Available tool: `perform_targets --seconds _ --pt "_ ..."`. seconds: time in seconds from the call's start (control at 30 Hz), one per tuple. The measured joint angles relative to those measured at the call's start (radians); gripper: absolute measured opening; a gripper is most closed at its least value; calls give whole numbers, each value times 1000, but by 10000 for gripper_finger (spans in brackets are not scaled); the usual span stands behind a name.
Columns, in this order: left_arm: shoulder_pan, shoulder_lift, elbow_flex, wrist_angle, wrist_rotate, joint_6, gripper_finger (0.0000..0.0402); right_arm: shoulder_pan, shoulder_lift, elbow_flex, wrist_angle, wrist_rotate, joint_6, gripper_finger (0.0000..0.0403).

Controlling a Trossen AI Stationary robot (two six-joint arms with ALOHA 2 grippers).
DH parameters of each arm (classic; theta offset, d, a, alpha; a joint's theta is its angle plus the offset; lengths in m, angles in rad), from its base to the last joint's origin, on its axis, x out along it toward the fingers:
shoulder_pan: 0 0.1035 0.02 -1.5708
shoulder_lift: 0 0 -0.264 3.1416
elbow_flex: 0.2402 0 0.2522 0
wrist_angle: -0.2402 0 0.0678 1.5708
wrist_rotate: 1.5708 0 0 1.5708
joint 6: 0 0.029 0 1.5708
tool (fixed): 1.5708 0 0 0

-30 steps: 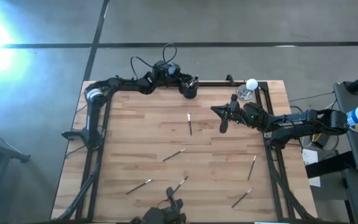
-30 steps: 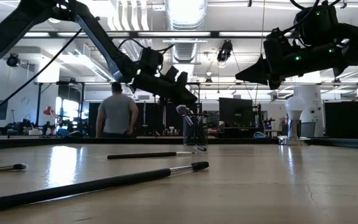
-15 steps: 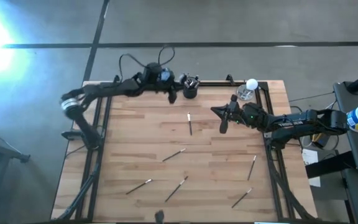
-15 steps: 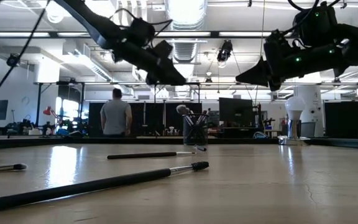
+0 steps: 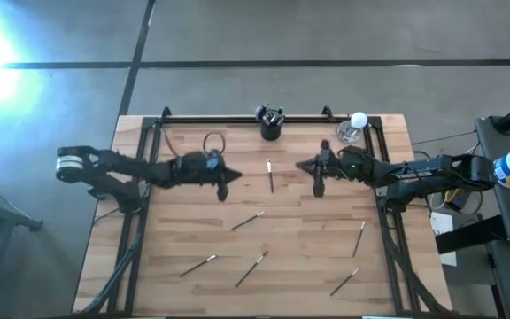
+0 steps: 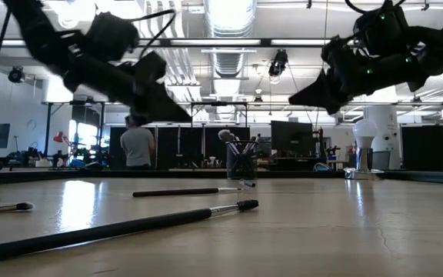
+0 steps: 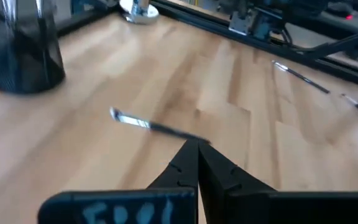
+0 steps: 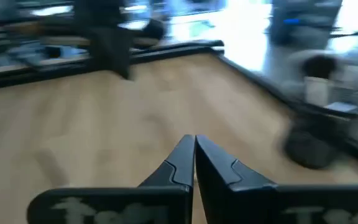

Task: Put items in baskets/containers
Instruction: Put the black liner brush into the black pen holder

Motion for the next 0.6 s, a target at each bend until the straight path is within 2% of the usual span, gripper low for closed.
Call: perform_targets --seconds 0.07,0.2,0.37,0.53,0.6 --pt "-26 0 -56 70 -3 -41 2 37 20 23 -24 -55 4 11" --pt "-58 -1 -110 97 -29 -88 2 132 107 84 -84 -63 0 19" --pt "-80 0 -113 95 -43 -83 5 222 282 184 -102 -85 -1 61" --pt "-83 1 -112 94 -43 -80 11 234 448 283 -102 -183 -5 109" --pt "-88 1 -113 94 -44 -80 12 233 505 319 -103 -189 -11 123"
